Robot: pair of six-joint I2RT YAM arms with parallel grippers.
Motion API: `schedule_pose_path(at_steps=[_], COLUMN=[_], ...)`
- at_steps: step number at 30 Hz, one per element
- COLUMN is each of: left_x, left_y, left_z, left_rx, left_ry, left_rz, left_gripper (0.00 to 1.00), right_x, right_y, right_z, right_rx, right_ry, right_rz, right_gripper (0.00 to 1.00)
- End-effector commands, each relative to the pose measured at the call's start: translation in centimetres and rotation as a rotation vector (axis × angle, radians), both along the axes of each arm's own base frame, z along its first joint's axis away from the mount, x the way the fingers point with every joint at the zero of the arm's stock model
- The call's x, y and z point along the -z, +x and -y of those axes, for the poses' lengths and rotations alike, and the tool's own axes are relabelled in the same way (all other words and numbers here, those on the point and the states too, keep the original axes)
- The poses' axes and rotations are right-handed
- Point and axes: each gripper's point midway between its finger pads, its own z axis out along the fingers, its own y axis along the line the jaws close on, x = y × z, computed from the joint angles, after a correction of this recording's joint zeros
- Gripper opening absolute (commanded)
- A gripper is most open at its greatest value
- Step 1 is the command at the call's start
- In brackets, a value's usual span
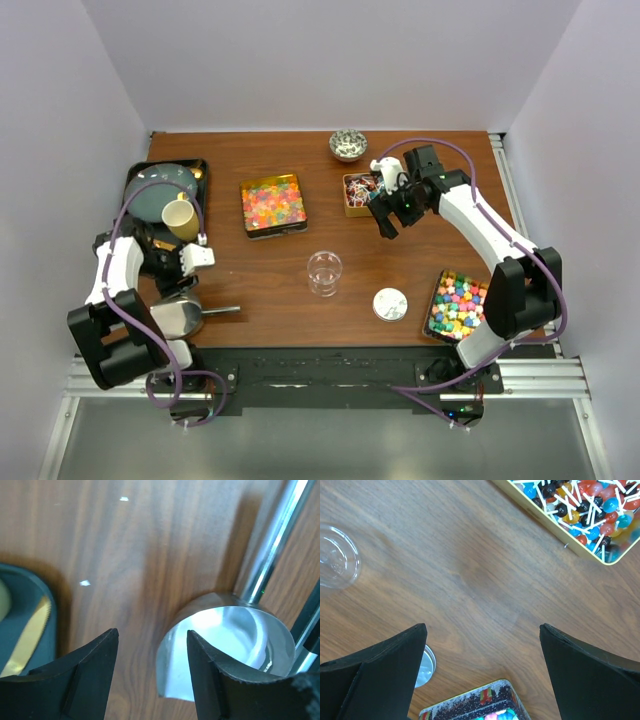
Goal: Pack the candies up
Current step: Pick up the spatula from the center of the board.
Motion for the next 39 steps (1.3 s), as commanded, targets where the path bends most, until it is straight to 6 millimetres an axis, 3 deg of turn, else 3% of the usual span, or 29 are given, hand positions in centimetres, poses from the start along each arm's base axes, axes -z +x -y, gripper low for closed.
schedule_pose_path(at_steps=[1,7,14,17,21,23,27,32,35,37,39], left_x=[1.2,2.8,5.2,5.4,4.8,3.7,0.9,-2.2,-3.5,-3.7,-3.6], left_y=[-0.5,-1.7,-3.0,-2.6,-2.0,-1.2,0.5,2.5,3.7,4.3,4.7], left_z=[0.1,0.1,1.0,1.0,1.8,2.3,3.8,6.8,8.7,9.8,10.9], left_rx=[0.076,0.14,0.217,0.202,0.165,0.137,0.128,0.125,0.098,0.106,0.114], left_ry=[0.002,0.032,0.054,0.067,0.02,-0.013,-0.074,-0.169,-0.245,-0.273,-0.299], left_rz=[0.02,0.013,0.068,0.115,0.134,0.152,0.193,0.195,0.166,0.132,0.101], left_gripper=[0.62,0.59,0.32,0.17,0.06,0.0,0.0,0.0,0.0,0.0,0.0], right_x=[-1.7,-1.5,-1.5,-1.8,-2.5,-3.7,-6.6,-10.0,-10.7,-10.0,-10.6], right_y=[0.4,0.8,0.8,1.0,1.0,0.7,-0.6,-2.2,-3.1,-3.4,-3.2], right_z=[-0.7,-0.9,-1.3,-1.6,-2.3,-3.4,-6.6,-12.3,-15.5,-17.5,-18.9], right_rx=[-0.031,-0.04,-0.044,-0.059,-0.086,-0.136,-0.319,-0.608,-0.76,-0.86,-0.918], right_ry=[0.022,0.017,0.016,0.015,0.032,0.078,0.176,0.256,0.283,0.27,0.275], right_rz=[0.032,0.031,0.034,0.048,0.064,0.076,0.12,0.274,0.321,0.334,0.365], right_gripper=[0.99,0.99,0.99,0.99,0.99,0.98,0.96,0.95,0.93,0.92,0.91])
